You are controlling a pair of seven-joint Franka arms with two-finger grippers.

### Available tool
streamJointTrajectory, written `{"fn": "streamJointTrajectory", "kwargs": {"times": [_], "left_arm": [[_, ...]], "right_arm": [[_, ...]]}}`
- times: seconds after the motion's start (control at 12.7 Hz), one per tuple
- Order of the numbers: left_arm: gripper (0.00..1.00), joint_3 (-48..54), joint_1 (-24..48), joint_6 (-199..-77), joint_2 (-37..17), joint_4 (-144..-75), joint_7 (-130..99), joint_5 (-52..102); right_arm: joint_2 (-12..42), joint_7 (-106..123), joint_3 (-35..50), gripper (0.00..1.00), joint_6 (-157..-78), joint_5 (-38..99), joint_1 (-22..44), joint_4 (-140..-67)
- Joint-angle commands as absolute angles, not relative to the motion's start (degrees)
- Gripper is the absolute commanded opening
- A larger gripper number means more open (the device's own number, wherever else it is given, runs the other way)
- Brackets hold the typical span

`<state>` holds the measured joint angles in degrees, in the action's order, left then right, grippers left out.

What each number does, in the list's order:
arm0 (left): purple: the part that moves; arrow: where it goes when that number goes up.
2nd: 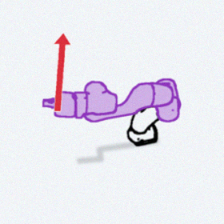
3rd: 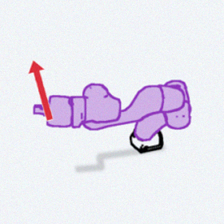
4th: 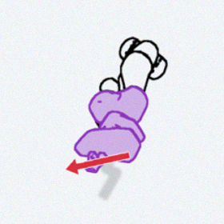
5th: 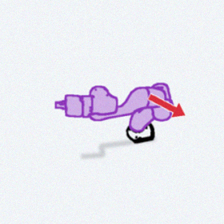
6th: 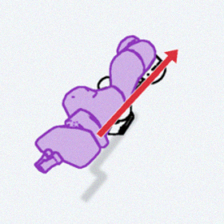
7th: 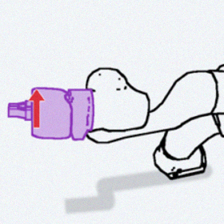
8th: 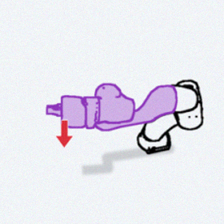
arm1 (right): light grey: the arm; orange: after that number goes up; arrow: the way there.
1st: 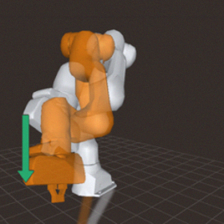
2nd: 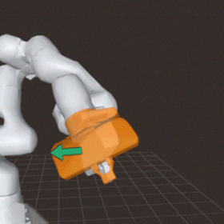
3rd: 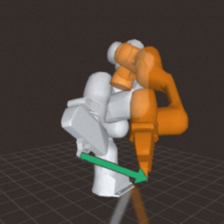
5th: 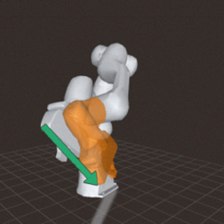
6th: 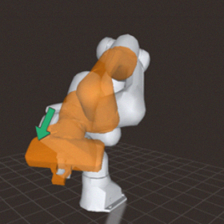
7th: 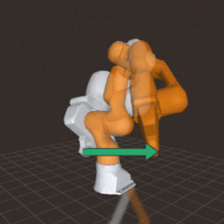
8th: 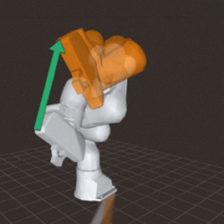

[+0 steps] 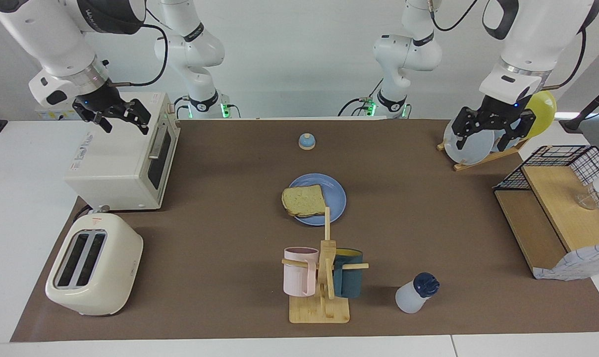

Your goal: Put bread on plate and add seasoning

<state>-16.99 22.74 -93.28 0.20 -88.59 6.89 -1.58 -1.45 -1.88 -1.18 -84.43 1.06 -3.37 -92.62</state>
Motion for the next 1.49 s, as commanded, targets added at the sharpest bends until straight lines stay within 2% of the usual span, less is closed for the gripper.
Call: {"fn": "streamJointTrajectory", "kwargs": {"times": [0.0,0.39,0.47,0.79,0.87,1.1,1.26,1.42], "left_arm": [[1.0,-16.35,23.02,-88.43,2.11,-90.09,8.35,-0.79],[1.0,-16.09,20.06,-88.51,3.59,-91.14,8.43,-1.23],[1.0,-14.6,17.34,-88.85,3.52,-91.06,8.09,-1.23],[1.0,4.87,-3.46,-88.51,3.25,-91.05,8.35,-0.79],[1.0,7.36,-6.39,-88.16,3.16,-91.14,8.35,-0.53],[1.0,5.9,-4.23,-86.14,3.78,-90.88,6.25,-0.35],[1.0,1.17,0.86,-82.2,6.05,-91.14,5.71,-0.61],[1.0,0.53,1.41,-83.74,7.9,-96.73,5.8,-0.62]], "right_arm": [[-2.11,-0.62,-0.97,1.0,-83.85,1.93,-4.13,-92.99],[-2.11,-0.62,-0.88,1.0,-83.85,1.93,-4.13,-92.99],[-2.11,-0.62,-0.97,1.0,-83.85,1.93,-4.13,-92.99],[-2.11,-0.62,-0.97,1.0,-83.85,1.93,-4.13,-92.99],[-2.11,-0.62,-0.88,1.0,-83.85,1.93,-4.13,-92.99],[-2.11,-0.62,-0.97,1.0,-83.85,1.93,-4.13,-92.99],[-2.11,-0.62,-0.97,1.0,-83.85,1.93,-4.13,-92.99],[-2.11,-0.62,-0.97,1.0,-83.85,1.93,-4.13,-92.99]]}}
